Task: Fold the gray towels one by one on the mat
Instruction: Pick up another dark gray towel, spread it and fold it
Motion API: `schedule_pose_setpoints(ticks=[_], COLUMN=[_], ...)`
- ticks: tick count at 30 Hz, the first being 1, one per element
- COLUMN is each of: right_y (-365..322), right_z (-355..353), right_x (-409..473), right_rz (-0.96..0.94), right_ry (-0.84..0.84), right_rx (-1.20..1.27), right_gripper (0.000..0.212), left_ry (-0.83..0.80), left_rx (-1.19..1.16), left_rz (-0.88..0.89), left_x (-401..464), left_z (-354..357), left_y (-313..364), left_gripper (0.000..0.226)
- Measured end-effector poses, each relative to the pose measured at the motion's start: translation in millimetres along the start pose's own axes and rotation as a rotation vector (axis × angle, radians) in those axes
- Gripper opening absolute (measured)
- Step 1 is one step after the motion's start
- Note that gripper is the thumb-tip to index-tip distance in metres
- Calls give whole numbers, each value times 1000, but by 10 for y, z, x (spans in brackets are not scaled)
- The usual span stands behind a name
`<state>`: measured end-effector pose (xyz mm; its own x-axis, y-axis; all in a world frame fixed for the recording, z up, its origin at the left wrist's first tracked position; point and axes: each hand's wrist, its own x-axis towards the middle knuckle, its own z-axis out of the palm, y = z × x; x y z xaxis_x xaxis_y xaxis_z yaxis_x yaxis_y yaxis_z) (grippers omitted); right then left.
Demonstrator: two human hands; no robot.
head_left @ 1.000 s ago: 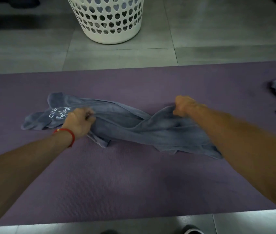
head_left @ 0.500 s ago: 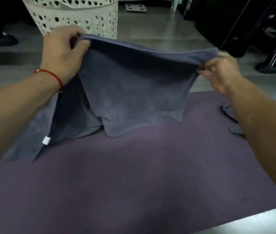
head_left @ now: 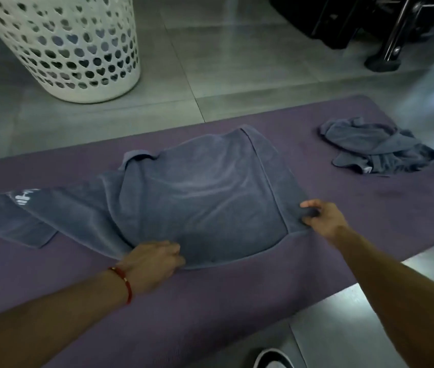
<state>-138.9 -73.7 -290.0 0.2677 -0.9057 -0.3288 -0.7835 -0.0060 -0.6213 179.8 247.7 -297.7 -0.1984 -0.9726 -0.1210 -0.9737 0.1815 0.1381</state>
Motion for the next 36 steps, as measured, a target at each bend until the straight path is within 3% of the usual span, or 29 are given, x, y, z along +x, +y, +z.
schedule_pose_setpoints(ticks=[4, 6, 10, 13, 15, 18, 22, 24, 27, 30, 34, 36], right_y=[532, 635, 570, 517, 446, 386, 398, 432, 588, 681, 592, 574], right_z=[-31, -120, -154, -24, 35, 85, 97, 47, -2, -18, -58, -45], right_x=[-125, -206, -268, -213, -222, -314, -433, -464, -550, -659, -746, -765], right_rz=[13, 4, 26, 122, 174, 213, 275, 374, 468, 489, 470, 467], right_ry=[37, 36, 9, 8, 87, 185, 137, 66, -22, 5, 54, 85], right_rx=[-27, -34, 96, 213, 169, 71, -48, -22, 133, 440, 744, 929], right_gripper=[40, 43, 47, 42, 41, 36, 31, 33, 26, 13, 4, 8], left_ry=[-130, -180, -55, -61, -32, 28, 210, 203, 85, -52, -276, -191], left_rx=[-5, -76, -137, -199, -244, -277, -249, -265, -264, -277, -465, -571], left_rz=[5, -22, -152, -237, -308, -409, -519, -582, -684, -743, -733, -709], left_x=[145, 330, 957, 1664, 2233, 3056, 3793, 4067, 4373, 4530, 4612, 4689], left_z=[-64, -196, -396, -511, -538, -550, -663, -734, -850, -948, -923, -937], left_y=[96, 80, -102, -164, -197, -289, -476, -599, -697, -687, -796, -901], left_gripper=[31, 43, 64, 52, 44, 51, 52, 55, 66, 71, 32, 24])
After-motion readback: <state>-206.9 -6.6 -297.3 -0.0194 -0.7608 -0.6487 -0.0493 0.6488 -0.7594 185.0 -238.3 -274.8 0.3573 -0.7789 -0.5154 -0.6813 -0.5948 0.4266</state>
